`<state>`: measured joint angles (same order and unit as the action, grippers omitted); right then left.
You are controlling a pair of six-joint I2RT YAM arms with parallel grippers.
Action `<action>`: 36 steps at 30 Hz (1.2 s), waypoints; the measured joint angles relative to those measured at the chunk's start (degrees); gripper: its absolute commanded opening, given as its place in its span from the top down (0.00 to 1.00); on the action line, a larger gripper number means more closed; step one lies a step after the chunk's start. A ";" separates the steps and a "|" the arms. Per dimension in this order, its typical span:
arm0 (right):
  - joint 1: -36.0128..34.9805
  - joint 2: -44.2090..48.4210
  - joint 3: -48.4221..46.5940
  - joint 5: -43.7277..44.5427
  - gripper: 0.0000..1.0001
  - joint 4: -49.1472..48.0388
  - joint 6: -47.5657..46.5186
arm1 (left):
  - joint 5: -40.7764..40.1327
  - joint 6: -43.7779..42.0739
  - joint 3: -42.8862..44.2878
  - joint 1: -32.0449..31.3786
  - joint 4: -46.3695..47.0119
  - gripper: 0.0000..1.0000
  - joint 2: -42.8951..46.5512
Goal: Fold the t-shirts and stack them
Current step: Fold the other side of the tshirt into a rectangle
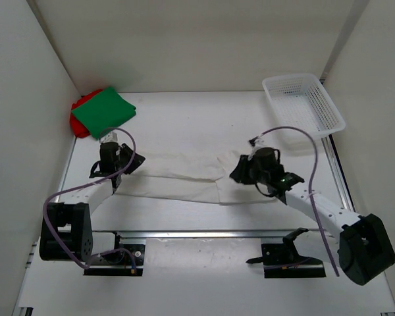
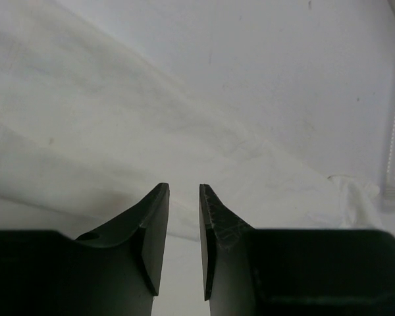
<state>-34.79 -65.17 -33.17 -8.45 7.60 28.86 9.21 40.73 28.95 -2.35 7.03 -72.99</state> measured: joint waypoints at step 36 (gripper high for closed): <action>34.47 -28.89 -12.98 -9.84 1.00 -20.87 5.11 | 10.82 2.82 11.10 17.59 -1.40 0.65 -22.27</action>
<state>-0.32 -94.06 -46.15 -18.28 -13.28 33.98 20.03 43.55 40.05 15.25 5.63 -95.26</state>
